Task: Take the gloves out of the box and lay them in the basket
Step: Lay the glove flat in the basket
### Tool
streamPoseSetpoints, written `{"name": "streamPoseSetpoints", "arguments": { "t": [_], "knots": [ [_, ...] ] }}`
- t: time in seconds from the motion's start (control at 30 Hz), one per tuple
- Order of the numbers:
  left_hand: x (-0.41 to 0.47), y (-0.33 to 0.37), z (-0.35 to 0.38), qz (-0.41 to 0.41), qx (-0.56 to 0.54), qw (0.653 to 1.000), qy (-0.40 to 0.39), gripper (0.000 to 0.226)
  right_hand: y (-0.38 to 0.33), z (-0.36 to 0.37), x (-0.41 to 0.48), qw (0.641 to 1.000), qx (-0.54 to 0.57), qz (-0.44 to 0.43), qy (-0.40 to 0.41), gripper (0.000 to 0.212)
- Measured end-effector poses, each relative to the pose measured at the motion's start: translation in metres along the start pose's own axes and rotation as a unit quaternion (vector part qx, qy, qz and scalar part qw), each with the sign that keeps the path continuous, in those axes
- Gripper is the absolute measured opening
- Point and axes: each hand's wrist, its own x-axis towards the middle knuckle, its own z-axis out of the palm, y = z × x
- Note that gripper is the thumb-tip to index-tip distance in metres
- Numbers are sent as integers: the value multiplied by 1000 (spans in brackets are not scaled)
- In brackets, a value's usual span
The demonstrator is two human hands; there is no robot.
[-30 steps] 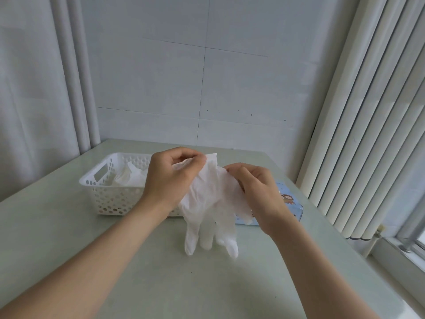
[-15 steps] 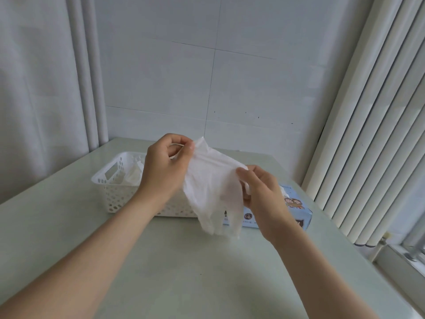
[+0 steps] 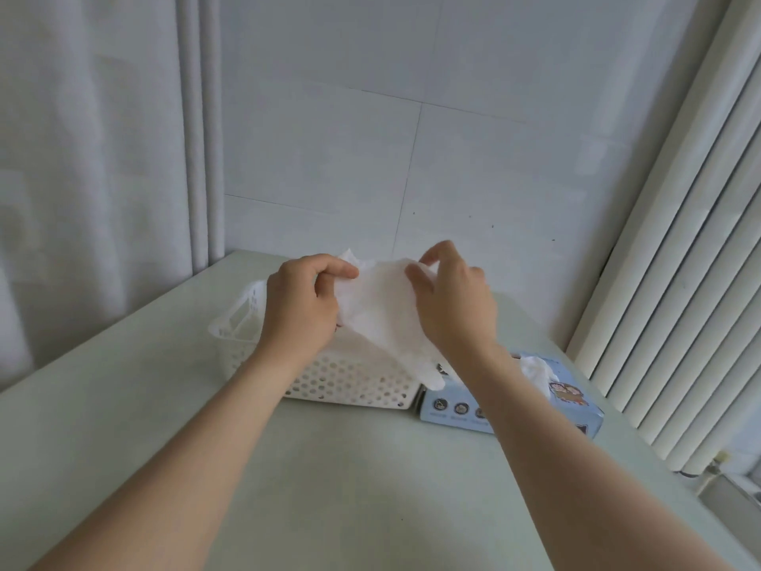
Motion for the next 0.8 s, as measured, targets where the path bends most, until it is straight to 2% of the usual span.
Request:
{"name": "streamPoseSetpoints", "arguments": {
  "t": [0.17,0.4,0.5,0.57,0.6,0.67,0.73,0.8],
  "knots": [
    [10,-21,-12,-14,145,989,21,38,-26,25,23,996,-54,-48,-58,31],
    [9,-23,-24,-104,320,940,-61,31,-26,55,31,969,-141,-113,-170,36],
    [10,-21,-25,-110,365,922,-71,30,-25,51,38,945,-177,-136,-239,29],
    [11,-18,-25,-64,398,913,-65,34,-30,40,39,920,-177,-131,-324,31],
    [11,-15,-24,-34,387,919,-69,38,-35,31,39,901,-184,-119,-373,36],
    [9,-9,-23,-7,322,940,-110,40,-45,15,37,859,-215,-101,-453,45],
    [6,-5,-18,-25,292,940,-173,35,-50,4,34,824,-250,-108,-496,49],
    [1,-4,-13,-39,323,921,-215,29,-46,4,32,824,-255,-102,-496,50]
  ]
}}
